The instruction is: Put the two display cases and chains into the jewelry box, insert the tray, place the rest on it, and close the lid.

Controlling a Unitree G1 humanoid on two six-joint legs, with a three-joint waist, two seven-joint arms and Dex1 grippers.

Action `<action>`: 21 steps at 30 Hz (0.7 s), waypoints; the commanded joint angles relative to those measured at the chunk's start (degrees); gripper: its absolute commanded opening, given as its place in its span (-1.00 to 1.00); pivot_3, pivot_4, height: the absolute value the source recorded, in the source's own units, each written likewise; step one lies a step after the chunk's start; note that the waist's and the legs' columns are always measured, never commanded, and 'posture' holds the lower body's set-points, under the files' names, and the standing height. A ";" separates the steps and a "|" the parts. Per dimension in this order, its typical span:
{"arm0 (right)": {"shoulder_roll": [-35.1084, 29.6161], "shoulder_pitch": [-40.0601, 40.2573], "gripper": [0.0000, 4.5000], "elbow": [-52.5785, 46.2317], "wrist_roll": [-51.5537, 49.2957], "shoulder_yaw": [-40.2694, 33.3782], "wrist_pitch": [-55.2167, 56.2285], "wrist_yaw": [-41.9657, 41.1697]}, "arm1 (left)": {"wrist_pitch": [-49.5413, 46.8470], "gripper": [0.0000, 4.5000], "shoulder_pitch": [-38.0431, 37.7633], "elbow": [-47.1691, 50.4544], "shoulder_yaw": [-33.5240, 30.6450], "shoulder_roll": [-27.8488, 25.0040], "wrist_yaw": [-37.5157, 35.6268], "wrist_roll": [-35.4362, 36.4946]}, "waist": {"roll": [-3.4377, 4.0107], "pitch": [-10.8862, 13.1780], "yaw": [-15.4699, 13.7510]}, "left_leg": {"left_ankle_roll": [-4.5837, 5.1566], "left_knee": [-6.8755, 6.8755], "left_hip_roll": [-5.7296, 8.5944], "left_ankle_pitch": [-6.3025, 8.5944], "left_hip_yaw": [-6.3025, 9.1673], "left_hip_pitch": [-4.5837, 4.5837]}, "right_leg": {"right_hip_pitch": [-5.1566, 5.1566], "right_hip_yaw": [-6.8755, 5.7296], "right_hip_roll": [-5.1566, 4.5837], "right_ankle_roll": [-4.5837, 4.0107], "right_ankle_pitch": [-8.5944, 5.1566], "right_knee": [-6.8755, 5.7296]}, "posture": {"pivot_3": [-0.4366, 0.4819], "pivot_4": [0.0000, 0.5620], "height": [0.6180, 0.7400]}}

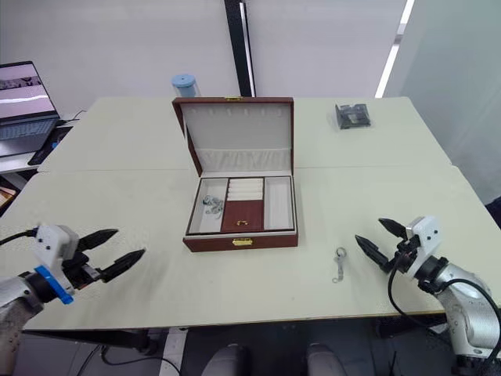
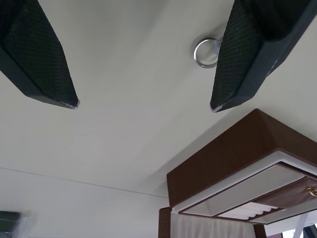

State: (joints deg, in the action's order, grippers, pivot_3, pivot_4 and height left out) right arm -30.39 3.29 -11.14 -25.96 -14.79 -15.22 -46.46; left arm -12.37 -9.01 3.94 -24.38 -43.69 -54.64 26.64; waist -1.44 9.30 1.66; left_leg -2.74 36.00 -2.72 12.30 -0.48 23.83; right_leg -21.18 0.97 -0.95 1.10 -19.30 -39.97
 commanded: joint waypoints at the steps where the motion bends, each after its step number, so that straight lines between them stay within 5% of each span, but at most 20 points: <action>1: 1.95 2.73 0.99 -7.19 -0.16 0.99 0.43 3.20 | -0.46 1.00 -1.51 7.47 4.07 0.62 -0.56 -0.32 | 0.00 0.00 -0.01 | 0.00 0.00 0.00 0.00 0.00 0.00 | 0.00 0.00 0.00 0.00 0.00 0.00 | -0.05 -0.47 1.00; 9: 4.25 11.53 0.99 -15.59 4.39 6.51 1.00 7.88 | 0.14 1.00 0.11 14.42 15.84 1.09 -3.37 -2.16 | 0.01 0.00 -0.04 | 0.00 0.02 0.01 0.00 0.01 -0.02 | 0.02 0.00 0.03 0.00 0.00 0.00 | -0.05 -0.47 1.00; 21: 5.19 14.40 0.99 -15.47 12.31 13.30 -1.25 14.43 | 6.50 1.00 -0.06 20.52 24.58 2.05 -6.85 -5.10 | 0.00 -0.01 0.01 | 0.00 0.02 0.00 0.00 0.01 -0.03 | 0.02 0.03 0.12 0.01 -0.01 0.00 | -0.05 -0.47 1.00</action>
State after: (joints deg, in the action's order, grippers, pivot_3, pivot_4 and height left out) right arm -25.56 17.56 -25.00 -13.93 -1.60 -15.95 -33.03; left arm -7.92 -8.86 22.74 -0.25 -42.11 -60.97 22.06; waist -1.43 9.30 1.66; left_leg -2.73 36.03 -2.72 12.30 -0.48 23.80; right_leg -21.17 1.00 -0.83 1.11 -19.31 -39.97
